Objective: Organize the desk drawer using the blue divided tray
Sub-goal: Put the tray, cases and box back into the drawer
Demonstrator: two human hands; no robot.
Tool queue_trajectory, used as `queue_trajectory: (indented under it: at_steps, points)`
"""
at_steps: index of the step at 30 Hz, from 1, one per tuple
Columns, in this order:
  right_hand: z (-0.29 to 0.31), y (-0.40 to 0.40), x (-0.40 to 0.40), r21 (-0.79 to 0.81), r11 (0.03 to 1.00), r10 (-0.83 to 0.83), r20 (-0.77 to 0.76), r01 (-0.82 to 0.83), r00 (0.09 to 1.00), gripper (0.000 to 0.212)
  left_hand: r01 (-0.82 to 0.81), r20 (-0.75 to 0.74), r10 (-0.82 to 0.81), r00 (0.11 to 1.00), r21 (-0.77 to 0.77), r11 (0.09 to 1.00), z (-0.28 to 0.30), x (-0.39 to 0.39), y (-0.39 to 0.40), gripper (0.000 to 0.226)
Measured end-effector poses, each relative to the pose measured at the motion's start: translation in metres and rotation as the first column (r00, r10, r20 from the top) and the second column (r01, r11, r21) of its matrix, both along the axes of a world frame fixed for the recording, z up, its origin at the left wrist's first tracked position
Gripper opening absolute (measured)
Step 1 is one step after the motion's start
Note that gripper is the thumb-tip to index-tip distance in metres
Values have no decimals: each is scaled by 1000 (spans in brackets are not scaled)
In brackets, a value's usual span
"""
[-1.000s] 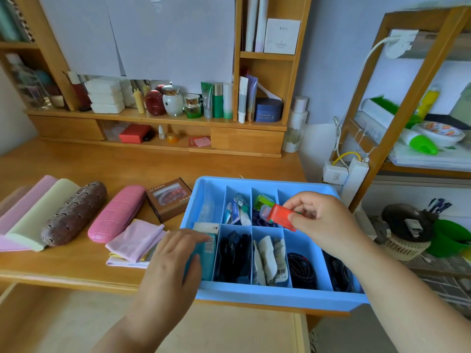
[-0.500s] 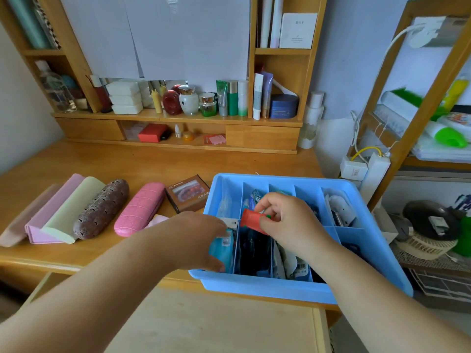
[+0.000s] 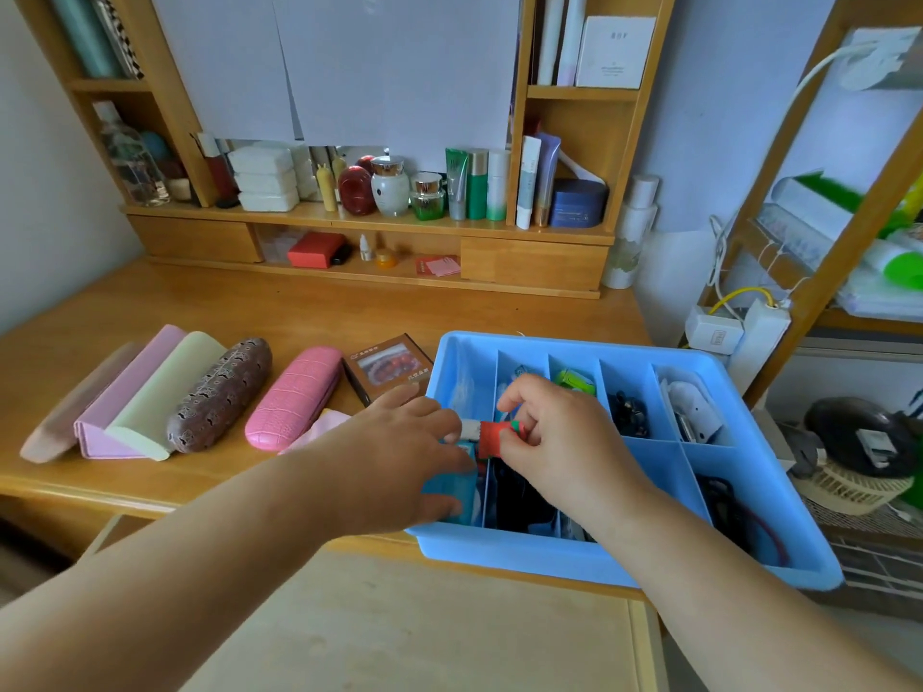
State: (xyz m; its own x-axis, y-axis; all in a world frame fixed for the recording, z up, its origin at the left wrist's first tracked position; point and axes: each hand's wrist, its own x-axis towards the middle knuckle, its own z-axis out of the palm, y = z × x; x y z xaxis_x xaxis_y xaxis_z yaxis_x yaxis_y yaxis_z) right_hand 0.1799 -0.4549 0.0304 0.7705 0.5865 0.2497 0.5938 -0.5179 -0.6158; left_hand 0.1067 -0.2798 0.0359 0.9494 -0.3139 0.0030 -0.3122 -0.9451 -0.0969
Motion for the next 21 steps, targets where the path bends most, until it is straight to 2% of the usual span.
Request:
queue_trajectory:
  at_steps: [3, 8, 10, 13, 18, 21]
  points:
    - [8, 8, -1, -140, 990, -8, -9, 6, 1000, 5, 1, 43, -1, 999, 15, 1000, 0, -5, -3, 45]
    - [26, 20, 5, -262, 965, -30, -97, 3, 995, 16, -95, 5, 95, 995, -68, 993, -1, -8, -4, 40]
    - [27, 17, 7, -225, 974, -44, -113, 18, 993, 20, -125, -28, 124, 992, -57, 990, 2, -5, -4, 50]
    - [20, 7, 8, -80, 993, -90, -96, 82, 991, 19, -154, -38, 156, 987, 53, 987, 7, 3, -6, 60]
    - [6, -11, 5, 90, 988, -114, -105, 124, 988, 22, -262, -68, 268, 961, 81, 962, 2, 23, -13, 34]
    - [5, -17, 5, 152, 981, -101, -112, 118, 989, 27, -344, -96, 338, 936, -44, 938, -2, 32, -10, 24]
